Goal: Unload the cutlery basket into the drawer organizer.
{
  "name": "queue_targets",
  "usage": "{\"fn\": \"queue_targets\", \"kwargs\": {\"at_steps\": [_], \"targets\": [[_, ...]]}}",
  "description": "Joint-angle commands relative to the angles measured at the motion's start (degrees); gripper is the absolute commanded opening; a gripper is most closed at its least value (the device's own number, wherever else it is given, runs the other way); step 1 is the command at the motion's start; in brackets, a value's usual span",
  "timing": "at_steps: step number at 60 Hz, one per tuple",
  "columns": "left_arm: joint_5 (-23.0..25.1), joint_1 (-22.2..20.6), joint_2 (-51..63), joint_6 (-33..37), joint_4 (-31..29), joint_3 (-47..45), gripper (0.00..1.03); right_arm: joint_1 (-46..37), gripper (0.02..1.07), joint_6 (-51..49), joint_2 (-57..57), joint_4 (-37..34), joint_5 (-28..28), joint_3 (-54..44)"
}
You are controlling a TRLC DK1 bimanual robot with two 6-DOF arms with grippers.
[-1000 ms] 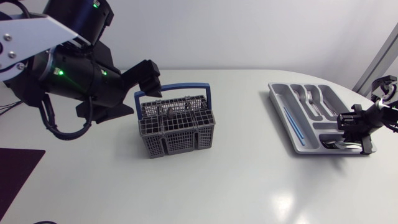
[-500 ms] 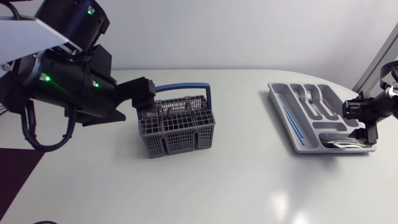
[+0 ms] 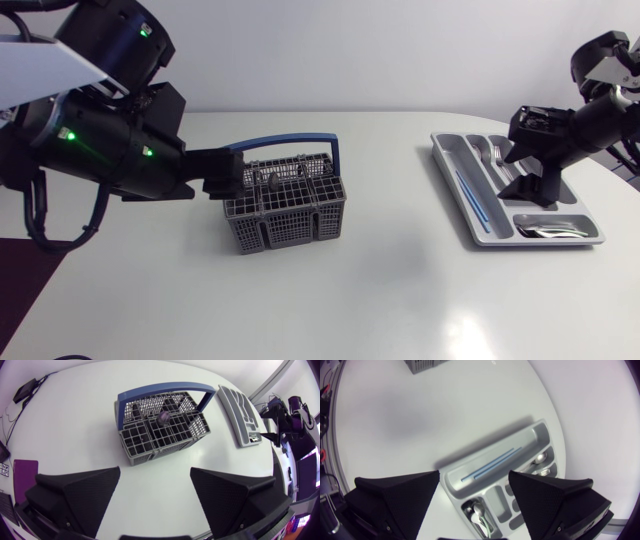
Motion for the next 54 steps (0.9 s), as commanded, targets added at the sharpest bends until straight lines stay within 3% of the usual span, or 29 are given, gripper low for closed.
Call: {"fn": "queue_targets", "kwargs": {"at_steps": [1, 11, 25, 54], "targets": [[-0.30, 0.04, -1.00, 3.18, -0.77, -1.88, 0.98, 5.66, 1.02, 9.08, -3.50, -1.90, -0.50, -2.13], [-0.30, -0.75, -1.36, 5.81, -0.06, -3.54, 0.98, 16.73, 1.02, 22.44, -4.64, -5.41, -0.86, 0.86], [-0.30, -1.37, -2.59, 9.42, 4.24, -6.97, 0.98, 26.22, 1.02, 40.37, -1.48, -7.70, -4.37, 7.19], [-0.30, -1.90, -3.47, 13.02, 10.13, -11.72, 0.98, 39.76, 1.02, 60.06, 4.06, -6.99, -6.22, 14.31]]}}
